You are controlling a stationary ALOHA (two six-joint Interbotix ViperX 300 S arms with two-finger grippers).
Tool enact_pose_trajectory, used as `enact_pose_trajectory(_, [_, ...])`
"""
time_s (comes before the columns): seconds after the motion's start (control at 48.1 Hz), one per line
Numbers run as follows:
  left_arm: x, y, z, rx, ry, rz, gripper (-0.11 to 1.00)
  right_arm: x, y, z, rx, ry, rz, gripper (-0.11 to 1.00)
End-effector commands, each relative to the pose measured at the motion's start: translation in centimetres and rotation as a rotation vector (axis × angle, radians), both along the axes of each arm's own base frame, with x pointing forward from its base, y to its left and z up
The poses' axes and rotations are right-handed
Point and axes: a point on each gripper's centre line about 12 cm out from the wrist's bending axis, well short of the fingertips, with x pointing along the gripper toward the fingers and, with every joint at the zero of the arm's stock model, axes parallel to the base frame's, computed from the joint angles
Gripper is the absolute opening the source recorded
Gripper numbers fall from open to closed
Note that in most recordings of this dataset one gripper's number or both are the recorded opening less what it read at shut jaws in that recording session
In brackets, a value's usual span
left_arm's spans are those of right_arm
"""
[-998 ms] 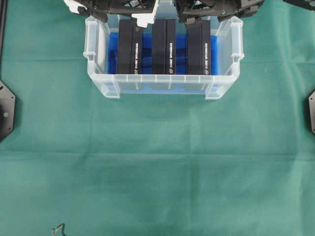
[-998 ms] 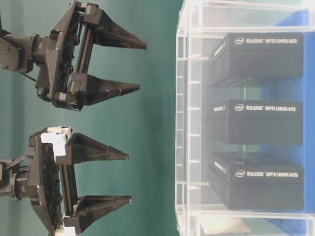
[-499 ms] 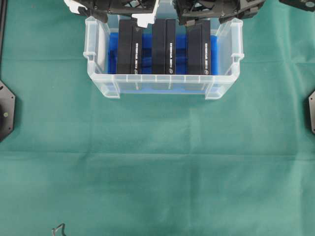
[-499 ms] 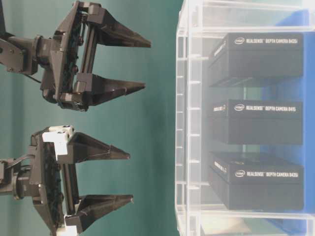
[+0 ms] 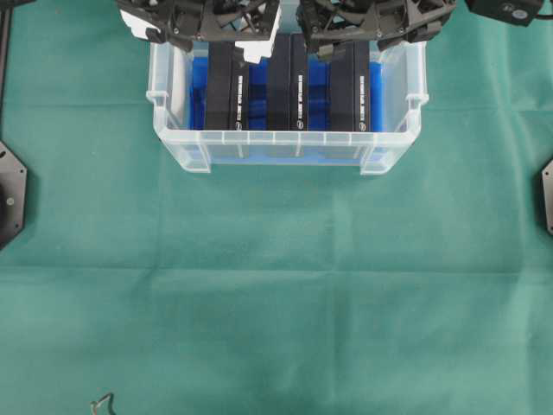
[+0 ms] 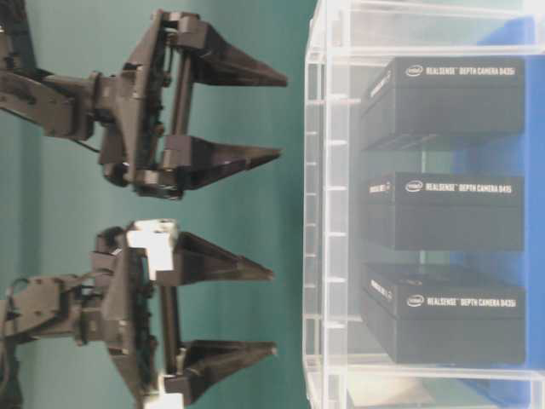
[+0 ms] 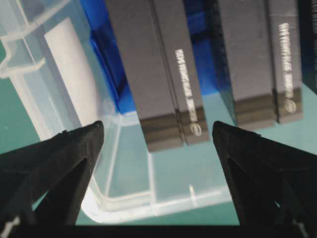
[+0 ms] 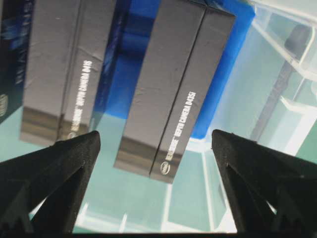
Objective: Take the box out of the case with both arms.
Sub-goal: 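Lower the left gripper onto the left box pair, right gripper onto right pair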
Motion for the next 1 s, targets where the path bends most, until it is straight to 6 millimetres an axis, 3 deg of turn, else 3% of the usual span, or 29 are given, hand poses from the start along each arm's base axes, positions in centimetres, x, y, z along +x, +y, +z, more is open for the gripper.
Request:
enact_pose_trajectory(0.0, [-0.2, 0.0, 0.3, 0.012, -0.032, 0.01, 0.87, 0.0, 0.1, 0.2, -0.007, -0.027, -0.004, 0.97])
enact_pose_trajectory(0.665, [0.2, 0.3, -5.3, 0.01, -0.059, 0.05, 0.87, -0.2, 0.2, -5.8, -0.004, -0.027, -0.019, 0.97])
enact_pose_trajectory(0.977, [0.3, 0.7, -7.4, 0.014, -0.08, 0.057, 0.87, -0.1, 0.0, -7.4, -0.002, -0.021, -0.021, 0.97])
